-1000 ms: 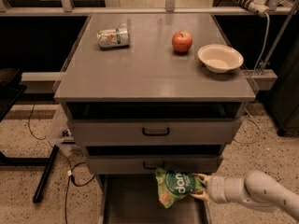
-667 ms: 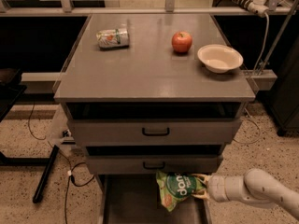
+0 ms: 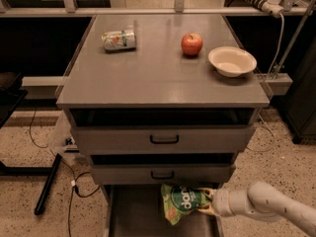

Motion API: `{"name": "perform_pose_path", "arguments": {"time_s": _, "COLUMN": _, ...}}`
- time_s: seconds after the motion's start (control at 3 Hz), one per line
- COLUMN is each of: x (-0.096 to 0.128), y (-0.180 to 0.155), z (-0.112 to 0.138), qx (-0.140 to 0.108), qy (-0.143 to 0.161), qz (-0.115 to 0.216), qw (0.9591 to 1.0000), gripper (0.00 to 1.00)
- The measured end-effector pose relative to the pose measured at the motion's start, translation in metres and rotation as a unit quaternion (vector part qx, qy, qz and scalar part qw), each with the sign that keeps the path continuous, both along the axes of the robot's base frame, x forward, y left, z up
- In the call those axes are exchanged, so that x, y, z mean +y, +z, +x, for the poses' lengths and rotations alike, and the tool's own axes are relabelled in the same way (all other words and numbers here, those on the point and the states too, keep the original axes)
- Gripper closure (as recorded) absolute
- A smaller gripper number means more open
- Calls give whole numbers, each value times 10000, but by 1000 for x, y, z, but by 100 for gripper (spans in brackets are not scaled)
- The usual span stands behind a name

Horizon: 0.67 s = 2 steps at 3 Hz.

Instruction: Place green rice chip bag into bottom drawer

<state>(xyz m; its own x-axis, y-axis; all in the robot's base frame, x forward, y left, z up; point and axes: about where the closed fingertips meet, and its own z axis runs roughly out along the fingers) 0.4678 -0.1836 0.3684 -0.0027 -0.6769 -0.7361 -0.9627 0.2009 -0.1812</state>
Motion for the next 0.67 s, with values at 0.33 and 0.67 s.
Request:
{"name": "perform_pose_path", "arguments": {"time_s": 0.33, "x": 17, "y": -68, "z": -14, "qx": 766, "qy": -609, "qz": -101, "qw": 9951, "gripper": 100}}
{"name": "perform_pose_path", "arguments": {"time_s": 0.67, "x": 26, "y": -118, "z": -20, "qx": 1089, "qy": -1173, "qz": -265, "qw": 9868, "gripper": 100}}
